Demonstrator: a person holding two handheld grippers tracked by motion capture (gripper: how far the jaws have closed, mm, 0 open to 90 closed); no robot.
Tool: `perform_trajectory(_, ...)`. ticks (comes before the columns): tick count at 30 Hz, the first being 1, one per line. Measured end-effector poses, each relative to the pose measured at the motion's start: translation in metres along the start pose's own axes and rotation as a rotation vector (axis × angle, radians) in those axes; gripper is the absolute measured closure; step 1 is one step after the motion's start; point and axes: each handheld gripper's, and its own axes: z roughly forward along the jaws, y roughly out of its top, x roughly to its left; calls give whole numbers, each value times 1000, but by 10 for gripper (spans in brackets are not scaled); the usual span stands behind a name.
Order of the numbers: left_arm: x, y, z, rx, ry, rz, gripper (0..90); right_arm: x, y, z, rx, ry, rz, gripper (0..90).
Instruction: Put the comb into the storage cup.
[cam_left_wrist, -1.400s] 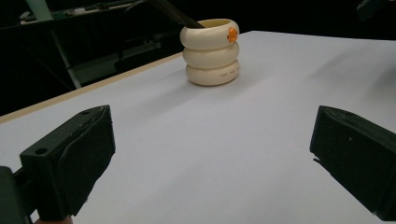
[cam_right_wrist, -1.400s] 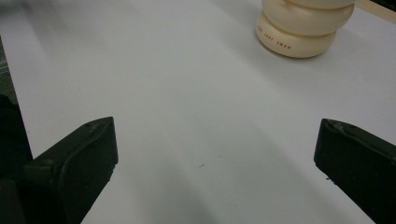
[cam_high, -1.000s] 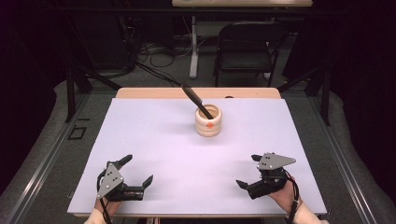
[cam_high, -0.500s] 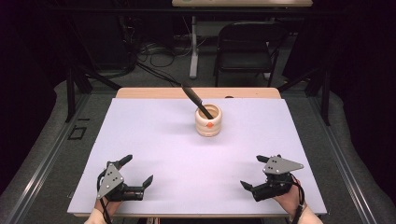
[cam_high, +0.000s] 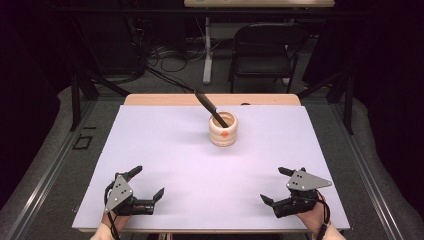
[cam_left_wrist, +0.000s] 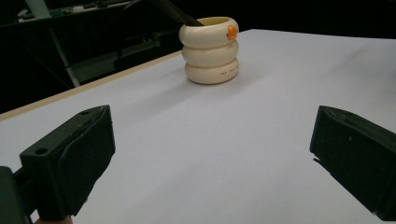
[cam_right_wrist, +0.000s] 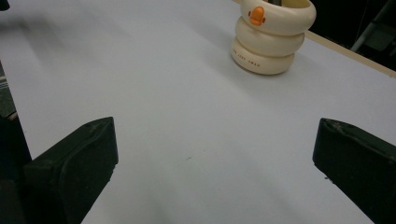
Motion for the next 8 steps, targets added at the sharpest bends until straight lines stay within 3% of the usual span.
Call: perform_trajectory(8, 0, 0, 0, 3, -2, 3, 2, 0, 0, -1, -6, 0, 0, 0)
